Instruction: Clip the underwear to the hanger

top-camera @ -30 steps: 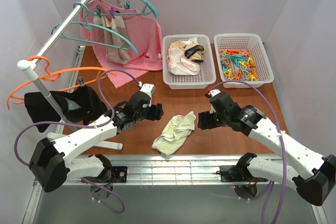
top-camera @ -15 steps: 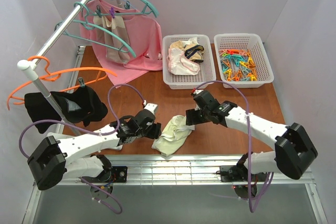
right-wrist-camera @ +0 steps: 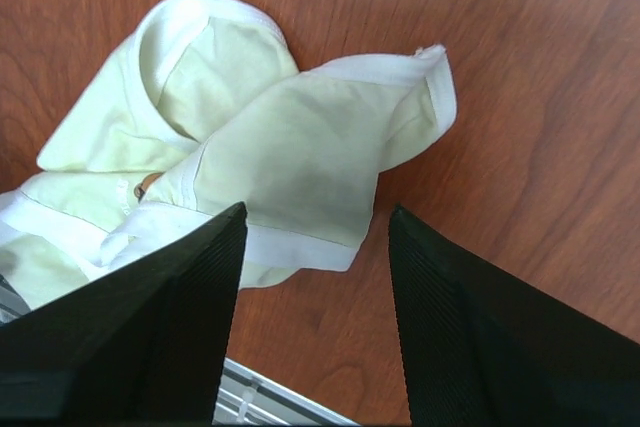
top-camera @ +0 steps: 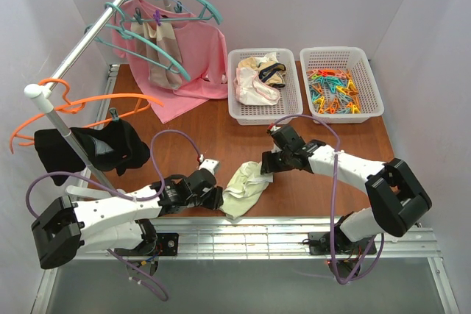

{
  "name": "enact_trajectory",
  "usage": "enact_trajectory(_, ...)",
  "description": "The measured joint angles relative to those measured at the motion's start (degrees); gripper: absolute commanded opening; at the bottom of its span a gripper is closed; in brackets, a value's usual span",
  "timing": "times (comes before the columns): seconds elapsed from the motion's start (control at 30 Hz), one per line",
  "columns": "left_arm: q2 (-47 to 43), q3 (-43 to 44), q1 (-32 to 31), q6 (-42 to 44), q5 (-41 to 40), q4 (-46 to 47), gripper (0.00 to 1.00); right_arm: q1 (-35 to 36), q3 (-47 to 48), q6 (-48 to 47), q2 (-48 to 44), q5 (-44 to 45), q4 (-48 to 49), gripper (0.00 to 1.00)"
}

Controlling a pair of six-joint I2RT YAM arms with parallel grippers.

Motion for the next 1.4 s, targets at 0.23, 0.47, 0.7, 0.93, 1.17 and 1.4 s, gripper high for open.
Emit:
enact_trajectory(0.23, 2.36, -0.37, -1.27, -3.32, 0.96, -0.52, 0.58, 0.0, -2.38, 0.22, 0.7, -2.08, 0.48, 0.43)
enact_trajectory(0.47, 4.07, -1.64, -1.64, -5.25, 3.23, 1.57, 0.4, 0.0, -2.84, 0.57, 0.74, -2.8, 0.31, 0.34)
enact_trajectory(0.7, 4.07, -1.92, -1.64, -5.53, 4.98, 3.23, 0.18, 0.0, -2.84, 0.44, 1.55, -3.21, 0.31, 0.09)
enact_trajectory(0.93, 4.07, -2.95, -1.64, -5.53, 5.16, 4.76, 0.0, 0.0, -2.84, 0.52, 1.49, -3.17, -0.24, 0.01)
enact_trajectory(1.17, 0.44, -1.73, -1.68, -5.86, -0.44, 1.68, 0.0, 0.0, -0.92, 0.48, -3.43, -2.34, -5.57, 0.01)
enact_trajectory(1.4, 1.29, 9.38, -1.68, -3.28, -10.54, -0.59, 0.0, 0.0, 9.07, 0.72, -12.33, 0.7, -11.34, 0.01)
